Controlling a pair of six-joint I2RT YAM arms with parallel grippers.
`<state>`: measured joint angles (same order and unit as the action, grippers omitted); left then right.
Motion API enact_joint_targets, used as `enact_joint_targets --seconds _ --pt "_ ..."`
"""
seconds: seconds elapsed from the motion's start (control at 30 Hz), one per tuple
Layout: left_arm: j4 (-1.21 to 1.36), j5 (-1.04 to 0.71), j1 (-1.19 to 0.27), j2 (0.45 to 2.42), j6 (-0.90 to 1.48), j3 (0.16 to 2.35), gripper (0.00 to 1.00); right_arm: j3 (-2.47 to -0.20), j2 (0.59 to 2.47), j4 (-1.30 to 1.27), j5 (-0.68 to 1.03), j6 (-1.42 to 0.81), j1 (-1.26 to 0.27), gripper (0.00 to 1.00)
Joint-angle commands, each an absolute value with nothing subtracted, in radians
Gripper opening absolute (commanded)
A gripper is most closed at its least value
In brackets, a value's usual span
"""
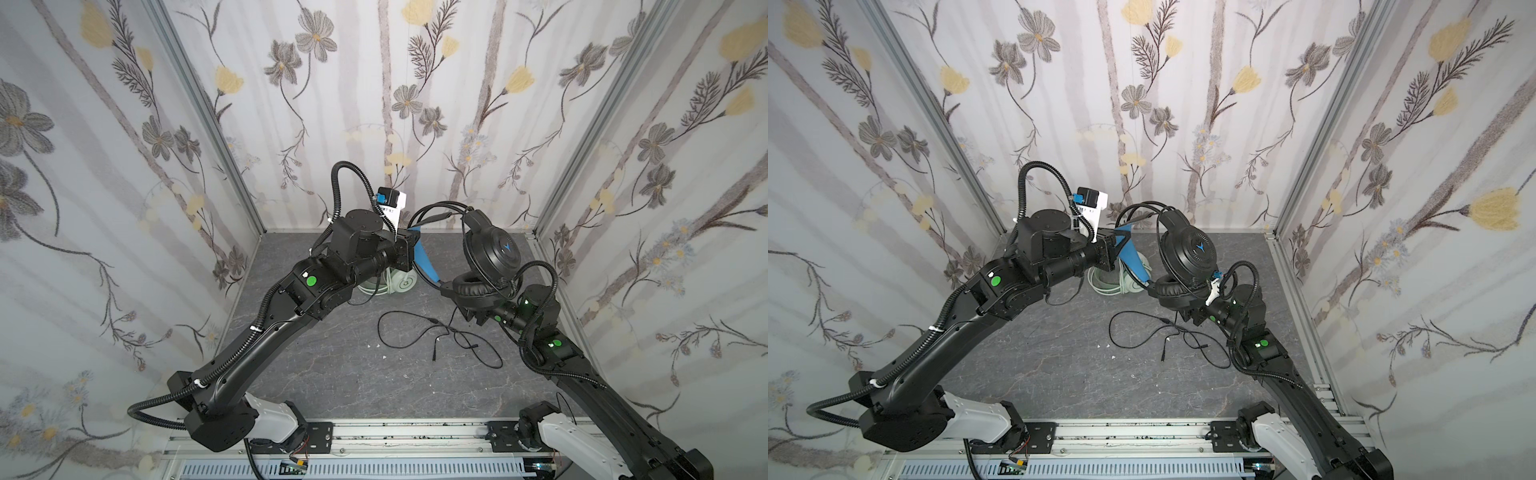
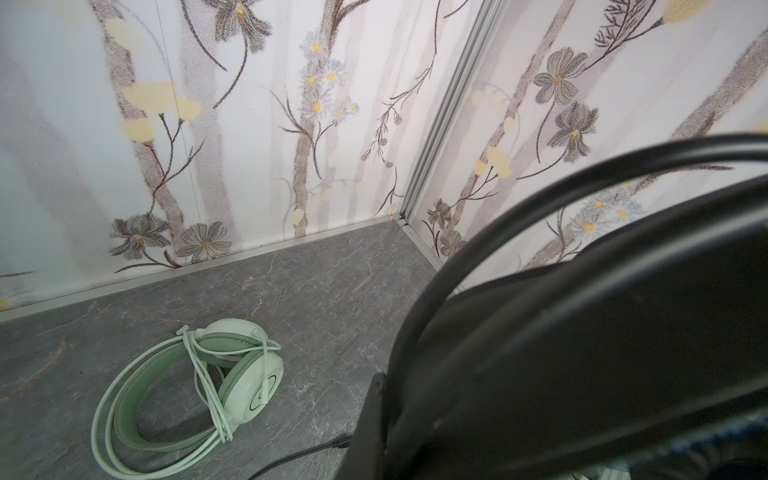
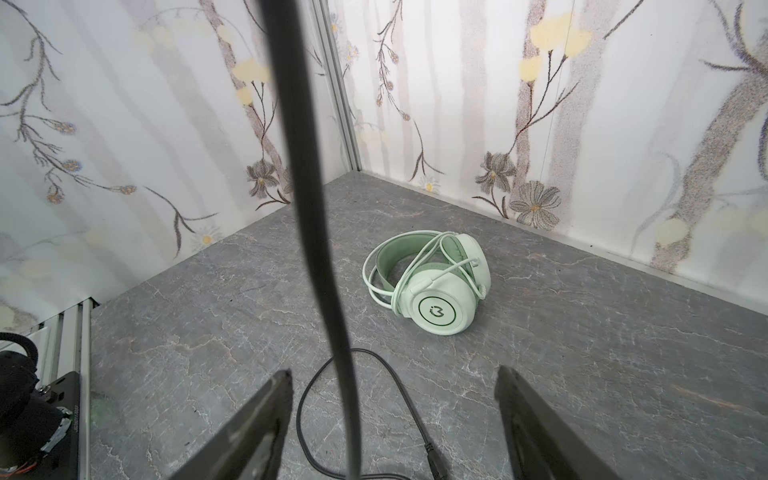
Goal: Wrap the headphones
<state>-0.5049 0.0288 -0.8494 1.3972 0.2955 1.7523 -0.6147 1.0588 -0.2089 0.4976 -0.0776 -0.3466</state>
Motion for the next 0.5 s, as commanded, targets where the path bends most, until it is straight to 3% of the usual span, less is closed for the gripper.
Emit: enact_joint_targets --seconds 0.0,0.47 --pt "-0.375 0.014 -0.849 1.393 0.360 1.757 0.00 -0.598 1.081 -0.313 0.527 -0.122 -0.347 0.76" --pt "-0.281 0.004 -0.849 1.394 0.450 1.741 0.00 -0.456 1.153 -0.501 0.579 -0.238 -0.340 0.71"
